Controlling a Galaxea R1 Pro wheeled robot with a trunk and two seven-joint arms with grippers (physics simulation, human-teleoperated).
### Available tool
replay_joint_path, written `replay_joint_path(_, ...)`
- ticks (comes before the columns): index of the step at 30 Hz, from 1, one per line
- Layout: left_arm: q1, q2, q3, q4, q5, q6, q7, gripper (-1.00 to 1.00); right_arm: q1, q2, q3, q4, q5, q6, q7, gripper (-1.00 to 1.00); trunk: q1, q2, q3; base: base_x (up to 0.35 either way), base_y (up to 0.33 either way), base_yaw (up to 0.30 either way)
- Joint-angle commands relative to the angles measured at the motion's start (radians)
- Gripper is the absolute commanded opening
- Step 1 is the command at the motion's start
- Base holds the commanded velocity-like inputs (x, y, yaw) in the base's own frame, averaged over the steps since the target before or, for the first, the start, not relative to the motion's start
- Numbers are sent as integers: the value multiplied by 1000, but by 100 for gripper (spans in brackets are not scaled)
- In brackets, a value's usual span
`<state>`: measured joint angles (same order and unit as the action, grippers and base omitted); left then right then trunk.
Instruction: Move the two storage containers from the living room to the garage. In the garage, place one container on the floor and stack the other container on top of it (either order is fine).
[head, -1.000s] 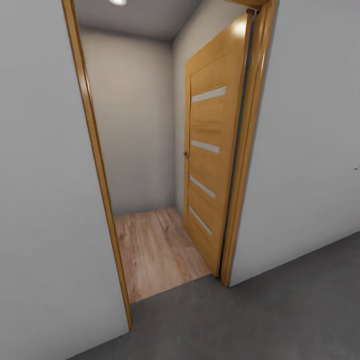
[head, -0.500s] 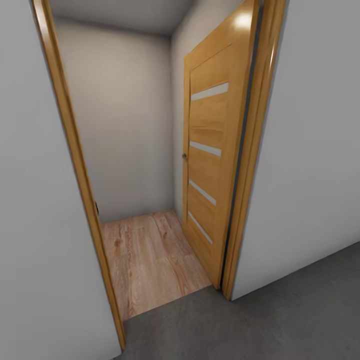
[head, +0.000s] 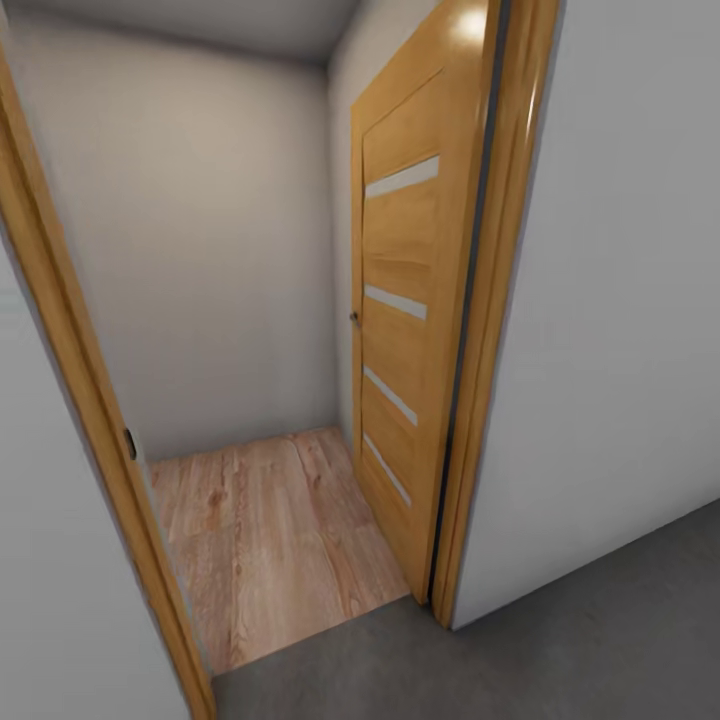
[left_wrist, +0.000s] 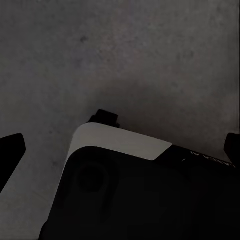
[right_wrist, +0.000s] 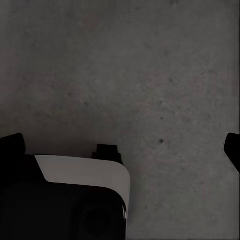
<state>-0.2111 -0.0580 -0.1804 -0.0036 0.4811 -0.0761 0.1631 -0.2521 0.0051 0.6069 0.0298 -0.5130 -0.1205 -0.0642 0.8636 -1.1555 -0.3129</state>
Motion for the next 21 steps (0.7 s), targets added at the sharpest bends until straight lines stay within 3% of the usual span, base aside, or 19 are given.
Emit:
replay_joint_path(1, -1, 0, -8, 0, 8, -3, 4, 100, -1, 1, 8, 2, -9, -5, 1, 100, 0, -1, -1, 282, -229, 0)
replay_joint_path(8, -1, 0, -9, 0, 8, -7, 4, 100, -1, 0, 8, 2, -9, -7, 0, 100, 0, -1, -1, 281, -229, 63)
replay_joint_path(21, -1, 0, -8, 0, 8, -10, 4, 100, -1, -2, 8, 2, -9, -7, -1, 100, 0, -1, -1, 264, -226, 258)
